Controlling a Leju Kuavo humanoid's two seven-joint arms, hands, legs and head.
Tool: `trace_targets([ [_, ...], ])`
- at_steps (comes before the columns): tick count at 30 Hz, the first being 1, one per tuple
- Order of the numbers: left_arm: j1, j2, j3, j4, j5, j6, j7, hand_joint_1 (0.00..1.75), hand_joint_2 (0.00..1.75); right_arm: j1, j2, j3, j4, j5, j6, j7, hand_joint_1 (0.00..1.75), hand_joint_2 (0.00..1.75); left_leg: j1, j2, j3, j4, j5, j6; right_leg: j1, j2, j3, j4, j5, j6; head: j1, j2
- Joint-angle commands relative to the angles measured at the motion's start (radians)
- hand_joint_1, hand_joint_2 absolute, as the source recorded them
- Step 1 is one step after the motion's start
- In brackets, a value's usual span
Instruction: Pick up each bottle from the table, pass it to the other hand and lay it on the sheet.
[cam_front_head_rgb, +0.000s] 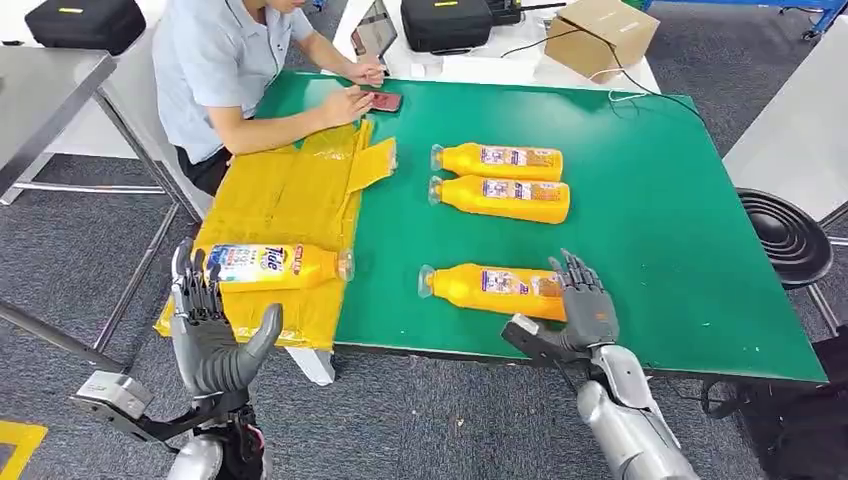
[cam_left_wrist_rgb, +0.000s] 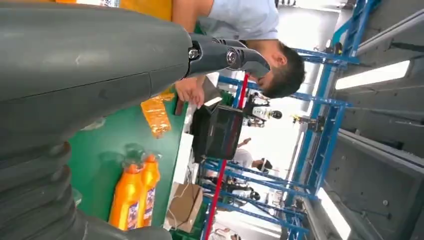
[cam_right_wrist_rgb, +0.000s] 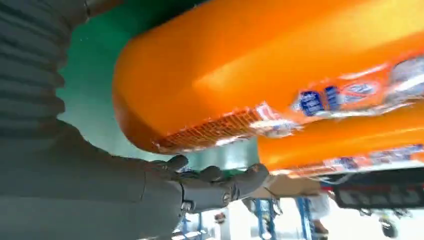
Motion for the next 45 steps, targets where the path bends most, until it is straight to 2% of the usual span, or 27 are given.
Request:
trace_targets([
  [1, -0.065, 0.03, -0.031, 0.067, 0.02, -0.002, 0.004, 0.0, 1.75, -0.134, 0.04, -0.037, 0.27, -0.04, 0.098, -0.018, 0.0, 1.75, 0.001, 0.001, 0.005, -0.001, -0.001, -0.001, 0.001, 0.0, 0.005, -0.001, -0.001, -0.002, 0.0, 0.0],
  [2, -0.076, 0.032, -0.039, 0.077, 0.029, -0.015, 0.005, 0.0, 1.75, -0.139, 0.041, -0.028, 0.293, -0.035, 0.15, -0.013, 0.0, 1.75, 0.0, 0.0, 0.004, -0.001, 0.0, -0.001, 0.0, -0.001, 0.004, -0.001, 0.0, -0.001, 0.001, 0.0],
  [3, -0.08, 0.03, -0.041, 0.08, 0.029, -0.015, 0.005, 0.0, 1.75, -0.138, 0.039, -0.025, 0.296, -0.032, 0.153, -0.013, 0.03, 1.75, 0.001, 0.0, 0.005, -0.001, -0.001, -0.001, 0.001, -0.001, 0.006, -0.002, -0.001, -0.002, 0.0, 0.0],
  [4, -0.086, 0.031, -0.047, 0.085, 0.035, -0.025, 0.008, 0.0, 1.75, -0.14, 0.038, -0.021, 0.307, -0.03, 0.172, -0.013, 1.55, 1.75, 0.001, 0.0, 0.005, -0.001, 0.0, -0.001, 0.001, -0.001, 0.005, -0.001, -0.001, -0.002, 0.001, 0.0],
  [5, -0.086, 0.031, -0.047, 0.085, 0.035, -0.025, 0.008, 0.0, 1.75, -0.14, 0.038, -0.021, 0.307, -0.03, 0.172, -0.013, 1.73, 1.75, 0.001, 0.0, 0.005, -0.001, 0.0, -0.001, 0.0, -0.001, 0.005, -0.001, 0.0, -0.001, 0.0, 0.0],
  [13, -0.1, 0.04, -0.054, 0.103, 0.052, -0.042, 0.025, 0.0, 1.75, -0.131, 0.044, -0.042, 0.302, -0.064, 0.223, -0.061, 1.75, 1.75, 0.001, -0.001, 0.012, -0.002, 0.0, -0.001, 0.001, -0.003, 0.011, -0.003, 0.0, -0.002, 0.0, 0.0],
  [14, -0.101, 0.041, -0.055, 0.106, 0.06, -0.049, 0.029, 0.0, 1.75, -0.124, 0.054, -0.088, 0.289, -0.136, 0.267, -0.124, 1.75, 1.75, 0.001, -0.001, 0.012, -0.002, 0.0, -0.001, 0.001, -0.002, 0.012, -0.003, 0.0, -0.002, 0.001, 0.0],
  [16, -0.102, 0.043, -0.057, 0.115, 0.065, -0.057, 0.035, 0.0, 1.75, -0.115, 0.059, -0.101, 0.28, -0.168, 0.279, -0.166, 1.75, 1.75, 0.001, 0.0, 0.013, -0.002, 0.0, -0.001, 0.001, -0.003, 0.013, -0.003, 0.0, -0.002, 0.0, 0.0],
  [17, -0.104, 0.047, -0.062, 0.126, 0.066, -0.06, 0.053, 0.0, 1.75, -0.104, 0.066, -0.132, 0.261, -0.219, 0.293, -0.22, 1.75, 1.75, 0.001, 0.0, 0.014, -0.002, 0.0, -0.001, 0.001, -0.002, 0.014, -0.003, 0.0, -0.002, 0.001, 0.0],
  [19, -0.104, 0.048, -0.062, 0.145, 0.067, -0.06, 0.052, 0.0, 1.75, -0.095, 0.072, -0.147, 0.252, -0.247, 0.307, -0.243, 1.75, 1.75, 0.001, 0.0, 0.015, -0.002, 0.0, -0.001, 0.001, -0.002, 0.015, -0.003, 0.0, -0.002, 0.0, 0.0],
  [20, -0.106, 0.043, -0.059, 0.173, 0.078, -0.038, 0.113, 0.0, 1.75, -0.075, 0.089, -0.203, 0.211, -0.342, 0.332, -0.329, 1.75, 1.75, 0.001, 0.001, 0.015, -0.001, -0.001, -0.001, 0.001, -0.001, 0.014, -0.002, 0.0, -0.001, 0.0, 0.0],
  [21, -0.102, 0.046, -0.06, 0.18, 0.076, -0.038, 0.111, 0.0, 1.75, -0.073, 0.093, -0.202, 0.208, -0.343, 0.331, -0.33, 1.75, 1.75, 0.001, -0.001, 0.016, -0.003, 0.0, -0.001, 0.001, -0.003, 0.015, -0.003, 0.0, -0.002, 0.0, 0.0],
  [22, -0.104, 0.032, -0.047, 0.211, 0.125, -0.032, 0.148, 0.0, 1.75, -0.057, 0.105, -0.212, 0.163, -0.395, 0.339, -0.368, 1.75, 1.75, 0.001, 0.0, 0.015, -0.002, 0.0, -0.001, 0.001, -0.002, 0.014, -0.003, 0.0, -0.002, 0.0, 0.0],
  [23, -0.092, -0.011, -0.004, 0.223, 0.223, -0.034, 0.158, 0.0, 1.75, -0.047, 0.121, -0.221, 0.118, -0.439, 0.35, -0.409, 1.75, 1.75, 0.0, 0.001, 0.015, -0.002, 0.0, -0.001, 0.001, 0.0, 0.014, -0.002, 0.0, -0.001, 0.0, 0.0],
  [25, -0.081, -0.054, 0.026, 0.238, 0.296, -0.006, 0.141, 0.0, 1.75, -0.044, 0.153, -0.199, 0.048, -0.48, 0.36, -0.407, 1.75, 1.75, 0.001, 0.003, 0.014, -0.001, -0.001, -0.001, 0.001, 0.001, 0.013, -0.002, 0.0, -0.002, 0.0, 0.0],
  [26, -0.093, -0.054, 0.006, 0.284, 0.27, 0.052, 0.168, 0.0, 1.75, -0.033, 0.17, -0.187, -0.003, -0.513, 0.361, -0.419, 1.75, 1.75, 0.0, 0.003, 0.013, -0.001, -0.001, -0.001, 0.001, 0.002, 0.012, -0.001, 0.0, -0.001, 0.0, 0.0],
  [27, -0.103, -0.059, 0.001, 0.326, 0.275, 0.053, 0.139, 0.0, 1.75, -0.025, 0.175, -0.161, -0.039, -0.523, 0.354, -0.385, 1.75, 1.75, 0.001, 0.004, 0.013, -0.001, -0.001, -0.001, 0.001, 0.002, 0.012, -0.001, 0.0, -0.002, 0.0, 0.0],
  [29, -0.115, -0.063, -0.01, 0.396, 0.355, -0.008, 0.178, 0.0, 1.75, -0.005, 0.182, -0.123, -0.107, -0.581, 0.383, -0.427, 1.75, 1.75, 0.0, 0.003, 0.012, -0.001, -0.001, 0.0, 0.0, 0.002, 0.011, -0.001, 0.0, -0.001, 0.0, 0.0],
  [32, -0.125, -0.065, -0.037, 0.457, 0.378, -0.066, 0.135, 0.0, 1.75, 0.024, 0.184, -0.058, -0.201, -0.637, 0.376, -0.401, 1.75, 1.75, 0.0, 0.0, 0.01, -0.001, 0.0, -0.001, 0.0, -0.001, 0.009, -0.001, 0.0, -0.001, 0.0, 0.0],
  [34, -0.153, -0.013, -0.083, 0.485, 0.373, -0.079, 0.141, 0.0, 1.75, 0.028, 0.188, -0.037, -0.225, -0.665, 0.375, -0.404, 1.75, 1.75, 0.001, 0.0, 0.009, -0.001, -0.001, -0.001, 0.001, -0.001, 0.009, -0.001, -0.001, -0.002, 0.0, 0.0],
  [35, -0.167, 0.018, -0.125, 0.501, 0.344, -0.144, 0.098, 0.0, 1.75, 0.036, 0.191, -0.014, -0.246, -0.695, 0.377, -0.406, 1.75, 1.75, 0.0, 0.0, 0.008, -0.001, -0.001, -0.001, 0.0, -0.001, 0.008, -0.001, -0.001, -0.002, 0.0, 0.0],
  [36, -0.165, 0.018, -0.125, 0.505, 0.342, -0.149, 0.095, 0.0, 1.75, 0.04, 0.195, -0.008, -0.248, -0.698, 0.372, -0.406, 1.75, 1.75, 0.0, 0.001, 0.009, -0.001, -0.001, -0.001, 0.0, 0.0, 0.008, -0.001, -0.001, -0.002, 0.0, 0.0],
  [37, -0.169, 0.041, -0.167, 0.494, 0.253, -0.171, 0.019, 0.0, 1.75, 0.041, 0.195, 0.014, -0.242, -0.709, 0.381, -0.4, 1.75, 1.75, 0.001, 0.001, 0.009, -0.001, -0.001, -0.001, 0.0, -0.001, 0.008, -0.001, -0.001, -0.002, 0.0, 0.0],
  [38, -0.162, 0.038, -0.182, 0.487, 0.209, -0.173, 0.002, 0.0, 1.75, 0.044, 0.204, 0.034, -0.223, -0.717, 0.381, -0.4, 1.75, 1.75, 0.0, -0.001, 0.007, -0.001, 0.0, -0.001, 0.0, -0.001, 0.007, -0.001, -0.001, -0.002, 0.001, 0.0],
  [40, -0.152, 0.038, -0.202, 0.469, 0.211, -0.219, 0.026, 0.0, 1.75, 0.052, 0.216, 0.074, -0.193, -0.723, 0.386, -0.407, 1.75, 1.75, 0.001, 0.002, 0.006, -0.001, -0.001, -0.001, 0.001, 0.001, 0.006, -0.001, 0.0, -0.002, 0.001, 0.0],
  [45, -0.138, 0.034, -0.208, 0.429, 0.22, -0.229, 0.029, 0.0, 1.75, 0.061, 0.241, 0.148, -0.148, -0.708, 0.404, -0.42, 1.75, 1.75, 0.001, 0.001, 0.005, -0.001, -0.001, -0.001, 0.001, 0.001, 0.005, -0.001, -0.001, -0.002, 0.0, 0.0],
])
